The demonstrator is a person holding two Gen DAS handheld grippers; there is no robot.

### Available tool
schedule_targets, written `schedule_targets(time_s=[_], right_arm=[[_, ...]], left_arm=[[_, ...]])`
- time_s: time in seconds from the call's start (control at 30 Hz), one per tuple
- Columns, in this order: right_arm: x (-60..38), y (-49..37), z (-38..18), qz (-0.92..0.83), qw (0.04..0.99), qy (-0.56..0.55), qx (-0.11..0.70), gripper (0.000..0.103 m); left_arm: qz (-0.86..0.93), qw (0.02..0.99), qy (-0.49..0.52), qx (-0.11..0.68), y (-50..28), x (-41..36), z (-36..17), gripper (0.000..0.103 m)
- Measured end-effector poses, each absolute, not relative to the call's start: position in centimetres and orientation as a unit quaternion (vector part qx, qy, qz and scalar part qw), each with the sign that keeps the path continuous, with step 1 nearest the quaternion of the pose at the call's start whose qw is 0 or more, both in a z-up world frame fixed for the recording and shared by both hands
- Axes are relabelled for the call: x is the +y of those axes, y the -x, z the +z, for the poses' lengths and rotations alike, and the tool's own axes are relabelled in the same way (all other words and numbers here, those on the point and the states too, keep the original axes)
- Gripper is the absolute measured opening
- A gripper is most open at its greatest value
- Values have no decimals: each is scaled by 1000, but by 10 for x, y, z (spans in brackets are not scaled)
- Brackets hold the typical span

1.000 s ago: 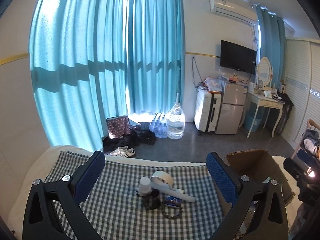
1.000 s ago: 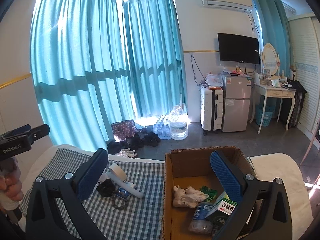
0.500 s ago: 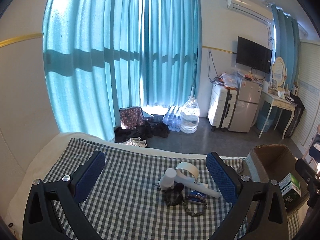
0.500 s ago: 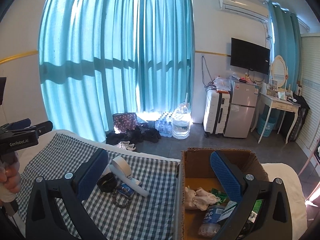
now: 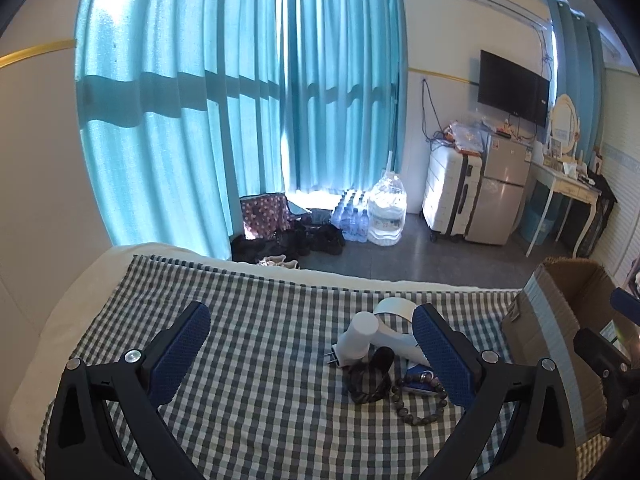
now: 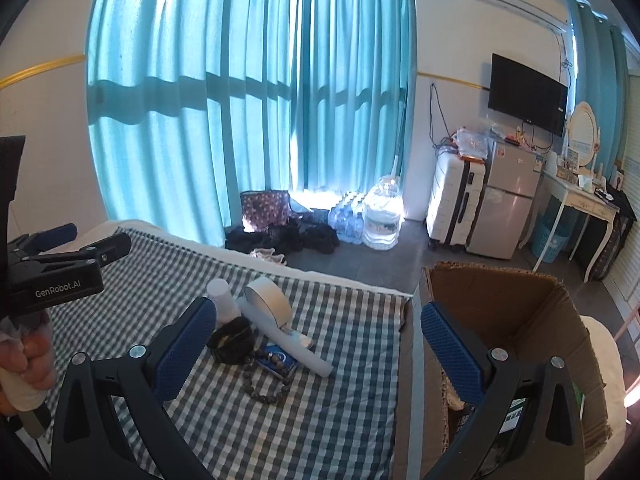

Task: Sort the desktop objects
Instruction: 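Withdraw both grippers from the box back toward the pile, then reach the left gripper to the black cord while right reaches the bead bracelet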

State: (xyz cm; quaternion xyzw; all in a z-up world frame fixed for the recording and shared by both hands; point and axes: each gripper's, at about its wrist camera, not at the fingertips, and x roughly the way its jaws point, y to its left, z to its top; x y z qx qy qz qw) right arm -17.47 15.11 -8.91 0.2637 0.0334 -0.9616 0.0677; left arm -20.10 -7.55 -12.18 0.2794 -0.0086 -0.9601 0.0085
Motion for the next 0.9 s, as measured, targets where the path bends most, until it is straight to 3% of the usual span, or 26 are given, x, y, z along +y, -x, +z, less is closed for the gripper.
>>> schedule_targets(time_s=[0.6,0.77,0.9], right_arm=[[151,225,-169,-930,84,-356,25,103],[134,229,-183,-928,68,-355,87,103],[126,233,-195,-923,100,-364,78,103]], left_arm=[[-931,-19,-364,-29,263,-72,-215,103],[-920,-24,-390,-38,271,-69,-239,103],[-911,-23,-411,-39,279,-72,-255,103]])
